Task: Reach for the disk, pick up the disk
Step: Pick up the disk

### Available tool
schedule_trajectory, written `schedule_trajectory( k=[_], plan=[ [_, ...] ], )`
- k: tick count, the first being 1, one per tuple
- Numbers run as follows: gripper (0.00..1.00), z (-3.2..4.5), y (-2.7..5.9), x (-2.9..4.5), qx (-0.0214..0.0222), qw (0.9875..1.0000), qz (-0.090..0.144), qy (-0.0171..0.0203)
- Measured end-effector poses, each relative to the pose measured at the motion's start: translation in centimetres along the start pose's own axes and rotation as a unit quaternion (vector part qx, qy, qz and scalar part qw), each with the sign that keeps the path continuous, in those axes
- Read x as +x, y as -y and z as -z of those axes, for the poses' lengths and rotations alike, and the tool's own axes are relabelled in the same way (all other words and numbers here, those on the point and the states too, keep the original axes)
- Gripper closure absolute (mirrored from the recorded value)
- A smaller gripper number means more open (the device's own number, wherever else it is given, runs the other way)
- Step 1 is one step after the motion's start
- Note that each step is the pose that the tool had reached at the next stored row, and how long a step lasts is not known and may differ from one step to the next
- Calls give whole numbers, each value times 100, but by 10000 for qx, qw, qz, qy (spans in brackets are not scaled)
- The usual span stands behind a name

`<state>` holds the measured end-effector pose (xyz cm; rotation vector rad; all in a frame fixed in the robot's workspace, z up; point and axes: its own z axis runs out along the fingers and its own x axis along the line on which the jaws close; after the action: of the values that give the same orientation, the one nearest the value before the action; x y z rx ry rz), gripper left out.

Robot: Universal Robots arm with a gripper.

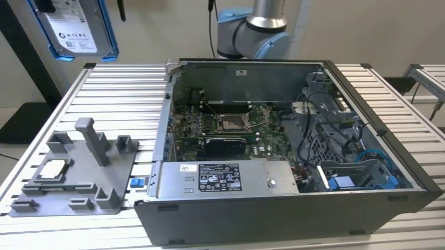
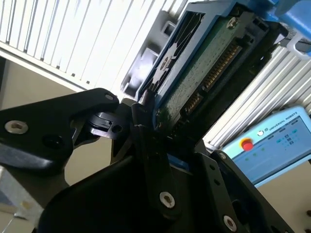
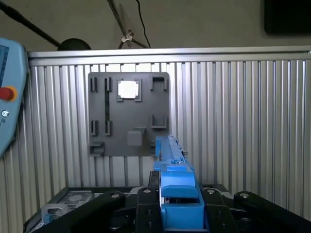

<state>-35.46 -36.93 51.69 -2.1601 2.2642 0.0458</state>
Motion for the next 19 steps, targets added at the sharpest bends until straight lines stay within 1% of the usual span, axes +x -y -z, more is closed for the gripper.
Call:
schedule_trajectory(
  k=[5,8,19],
  plan=[
    [100,1,79,-4,0,10000,0,0],
    [100,2,144,-7,0,10000,0,0],
    [100,5,436,-21,0,10000,0,0]
  ],
)
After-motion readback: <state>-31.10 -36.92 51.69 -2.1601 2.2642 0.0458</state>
